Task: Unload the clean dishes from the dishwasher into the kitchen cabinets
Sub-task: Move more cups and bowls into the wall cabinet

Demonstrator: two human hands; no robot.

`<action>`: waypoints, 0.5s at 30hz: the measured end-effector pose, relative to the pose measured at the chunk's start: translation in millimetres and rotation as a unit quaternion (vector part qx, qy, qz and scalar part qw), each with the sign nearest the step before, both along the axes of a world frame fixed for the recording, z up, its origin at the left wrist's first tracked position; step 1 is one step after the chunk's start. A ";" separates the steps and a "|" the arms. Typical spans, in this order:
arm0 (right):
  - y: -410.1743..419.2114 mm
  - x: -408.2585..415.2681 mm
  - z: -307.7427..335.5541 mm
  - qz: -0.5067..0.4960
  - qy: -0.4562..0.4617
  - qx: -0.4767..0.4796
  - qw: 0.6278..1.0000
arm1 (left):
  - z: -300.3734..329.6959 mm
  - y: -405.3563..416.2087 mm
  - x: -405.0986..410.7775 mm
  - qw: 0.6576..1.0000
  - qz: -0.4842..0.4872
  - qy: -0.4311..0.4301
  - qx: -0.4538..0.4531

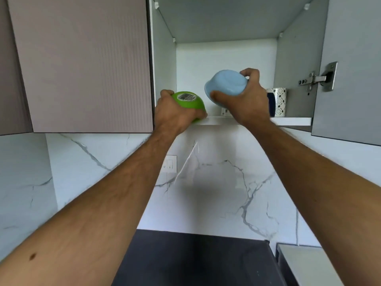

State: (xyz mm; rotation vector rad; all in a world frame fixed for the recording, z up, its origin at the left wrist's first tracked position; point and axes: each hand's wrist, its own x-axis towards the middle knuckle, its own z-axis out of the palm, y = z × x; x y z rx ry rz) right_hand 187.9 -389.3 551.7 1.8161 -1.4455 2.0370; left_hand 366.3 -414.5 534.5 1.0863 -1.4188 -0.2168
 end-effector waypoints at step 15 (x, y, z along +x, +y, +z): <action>-131.1 35.2 92.5 -0.005 0.038 0.151 0.988 | 49.6 -94.3 -7.0 0.973 0.022 -0.114 0.202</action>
